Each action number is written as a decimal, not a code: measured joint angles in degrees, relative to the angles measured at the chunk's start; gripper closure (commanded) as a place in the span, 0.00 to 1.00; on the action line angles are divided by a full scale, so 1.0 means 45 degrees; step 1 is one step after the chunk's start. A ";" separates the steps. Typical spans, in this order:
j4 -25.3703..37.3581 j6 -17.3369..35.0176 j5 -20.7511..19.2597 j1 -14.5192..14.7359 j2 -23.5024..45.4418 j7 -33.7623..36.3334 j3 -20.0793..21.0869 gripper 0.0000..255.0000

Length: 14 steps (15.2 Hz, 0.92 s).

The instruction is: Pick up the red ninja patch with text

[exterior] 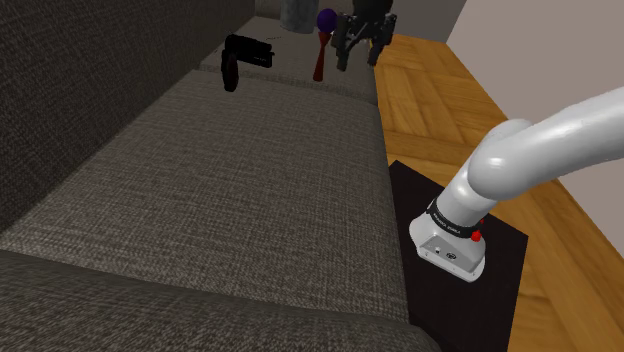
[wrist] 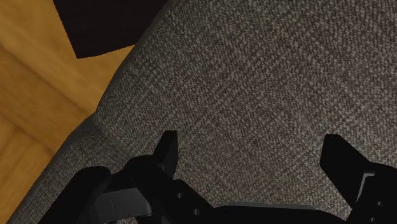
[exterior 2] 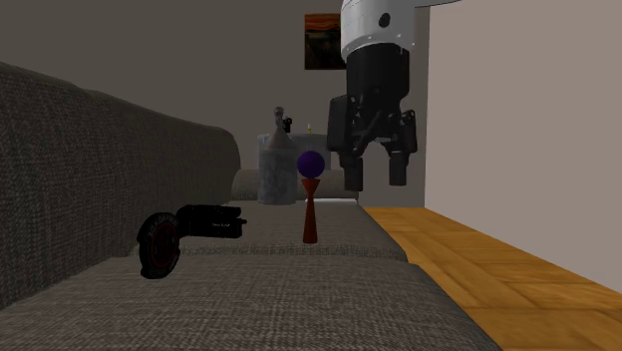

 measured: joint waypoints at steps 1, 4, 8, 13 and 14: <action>0.0359 0.0197 0.0039 -0.0081 0.0511 0.0535 0.0277 0.00; 0.1435 0.0478 0.0052 -0.0298 0.1761 0.2157 0.1021 0.00; 0.3022 0.0914 -0.0299 -0.0607 0.3711 0.4321 0.1911 0.00; 0.5533 0.1034 -0.1282 -0.0746 0.6443 0.7146 0.2786 0.00; 0.6171 0.0969 -0.1559 -0.0722 0.7064 0.7702 0.2900 0.00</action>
